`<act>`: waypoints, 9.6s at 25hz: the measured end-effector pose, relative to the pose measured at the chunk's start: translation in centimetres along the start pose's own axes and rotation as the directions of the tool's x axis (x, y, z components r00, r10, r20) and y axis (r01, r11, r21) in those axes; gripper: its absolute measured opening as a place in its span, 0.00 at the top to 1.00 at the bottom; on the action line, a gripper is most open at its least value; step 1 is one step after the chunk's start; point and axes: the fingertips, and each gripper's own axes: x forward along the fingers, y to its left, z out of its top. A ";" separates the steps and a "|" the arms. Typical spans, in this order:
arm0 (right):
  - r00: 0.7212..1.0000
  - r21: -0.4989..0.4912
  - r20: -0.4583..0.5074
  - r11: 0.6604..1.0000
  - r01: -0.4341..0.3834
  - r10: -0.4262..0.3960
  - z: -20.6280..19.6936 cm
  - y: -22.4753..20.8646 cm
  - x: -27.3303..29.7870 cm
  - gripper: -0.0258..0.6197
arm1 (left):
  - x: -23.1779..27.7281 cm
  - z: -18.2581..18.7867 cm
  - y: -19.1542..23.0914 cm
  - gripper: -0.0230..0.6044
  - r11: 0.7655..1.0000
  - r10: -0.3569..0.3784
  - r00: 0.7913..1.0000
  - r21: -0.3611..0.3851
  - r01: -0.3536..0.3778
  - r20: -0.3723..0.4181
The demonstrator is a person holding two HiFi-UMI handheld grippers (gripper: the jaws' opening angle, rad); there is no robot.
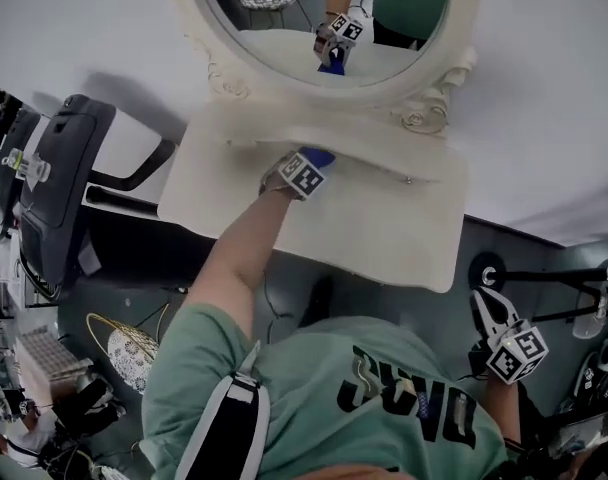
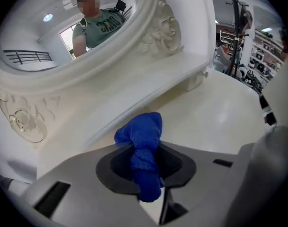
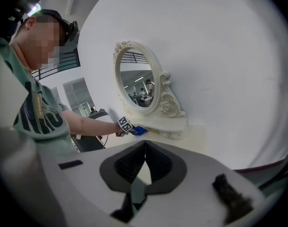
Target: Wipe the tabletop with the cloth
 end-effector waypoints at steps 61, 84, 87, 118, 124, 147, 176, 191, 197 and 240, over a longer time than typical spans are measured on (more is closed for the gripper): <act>0.997 -0.050 0.061 0.998 -0.043 0.046 0.4 -2.0 -2.8 0.94 | -6.8 -10.8 -21.2 0.81 0.910 -0.242 0.927 0.265 0.319 -0.287; 0.996 0.002 0.019 0.997 0.082 -0.082 -1.0 -3.9 -4.0 0.94 | 4.4 6.8 -8.3 0.80 0.975 -0.040 0.991 0.212 0.066 -0.125; 0.994 0.018 -0.008 0.994 0.106 -0.106 -1.9 -4.0 -4.3 0.94 | 5.6 6.4 -7.8 0.80 0.988 -0.040 0.992 0.143 0.057 -0.124; 0.993 0.036 0.080 0.996 0.085 -0.088 -2.6 -4.3 -6.3 0.94 | -1.2 8.7 -17.3 0.80 0.951 -0.179 0.983 0.252 0.182 -0.033; 0.984 0.056 0.032 0.983 0.173 -0.175 -3.3 -5.0 -7.9 0.94 | 5.1 12.0 -16.7 0.80 0.958 -0.109 0.993 0.263 0.116 -0.043; 0.997 -0.049 0.076 0.999 -0.011 0.015 -2.2 -6.3 -11.6 0.94 | -11.3 -12.2 -38.5 0.80 0.850 -0.411 0.854 0.204 0.485 -0.318; 0.997 -0.040 -0.022 0.996 -0.075 0.074 -0.1 -15.4 -9.5 0.94 | -2.9 5.1 -33.8 0.80 0.936 -0.256 0.956 0.209 0.282 -0.142; 0.985 -0.057 -0.065 0.985 -0.161 0.157 0.7 -15.4 -6.0 0.94 | -9.2 3.6 -35.0 0.80 0.950 -0.305 0.952 0.060 0.306 -0.023; 0.992 -0.060 -0.086 0.993 -0.102 0.097 1.7 -11.5 -3.2 0.94 | -2.9 16.7 -28.6 0.80 0.951 -0.284 0.954 0.156 0.267 0.098; 0.999 0.064 -0.038 0.998 0.011 -0.008 -5.2 -24.6 -17.1 0.94 | 4.0 35.6 -27.1 0.80 0.487 0.252 0.946 0.871 0.058 -0.204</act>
